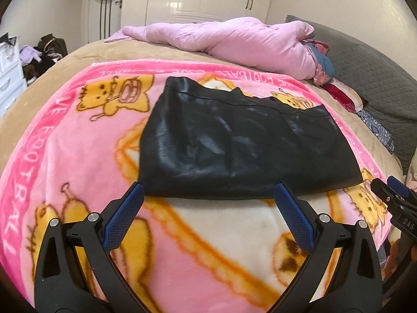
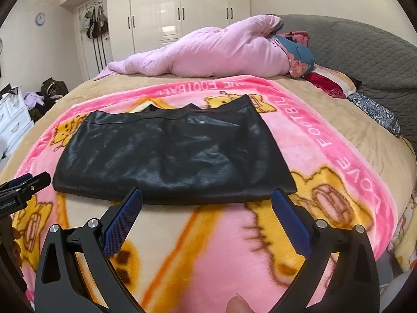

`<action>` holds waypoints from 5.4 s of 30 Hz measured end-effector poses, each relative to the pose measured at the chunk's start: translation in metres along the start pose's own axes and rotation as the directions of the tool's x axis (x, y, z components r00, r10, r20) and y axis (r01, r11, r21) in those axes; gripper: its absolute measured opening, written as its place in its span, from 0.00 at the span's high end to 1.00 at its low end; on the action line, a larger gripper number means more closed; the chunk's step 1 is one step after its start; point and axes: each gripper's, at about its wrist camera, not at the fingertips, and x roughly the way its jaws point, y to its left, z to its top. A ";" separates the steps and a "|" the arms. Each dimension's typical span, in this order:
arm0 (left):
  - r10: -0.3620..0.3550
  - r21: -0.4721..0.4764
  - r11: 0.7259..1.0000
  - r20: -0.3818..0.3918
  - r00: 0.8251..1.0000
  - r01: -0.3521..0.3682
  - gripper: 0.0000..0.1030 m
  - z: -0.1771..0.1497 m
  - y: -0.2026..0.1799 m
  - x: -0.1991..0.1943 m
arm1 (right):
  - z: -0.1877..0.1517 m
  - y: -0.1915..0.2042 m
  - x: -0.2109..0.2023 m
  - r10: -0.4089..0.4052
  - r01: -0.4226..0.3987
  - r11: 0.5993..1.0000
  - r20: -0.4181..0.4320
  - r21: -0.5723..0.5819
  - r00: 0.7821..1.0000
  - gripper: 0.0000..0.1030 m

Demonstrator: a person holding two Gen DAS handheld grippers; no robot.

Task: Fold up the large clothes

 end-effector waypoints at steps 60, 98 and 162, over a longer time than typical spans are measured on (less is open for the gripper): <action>-0.233 -0.468 0.863 -0.033 0.972 0.191 0.21 -0.008 0.080 0.103 | 0.017 0.086 0.089 0.273 -0.284 0.958 -0.172 -0.042 0.946 0.94; -0.167 -0.246 0.949 0.142 0.976 0.198 0.66 0.014 0.049 0.064 | 0.135 0.083 0.237 0.255 -0.270 0.963 -0.321 0.000 0.912 0.99; -0.211 -0.091 0.968 0.198 0.957 0.232 0.70 0.025 -0.017 0.022 | 0.153 0.237 0.167 0.126 -0.374 0.881 -0.617 -0.291 0.777 0.16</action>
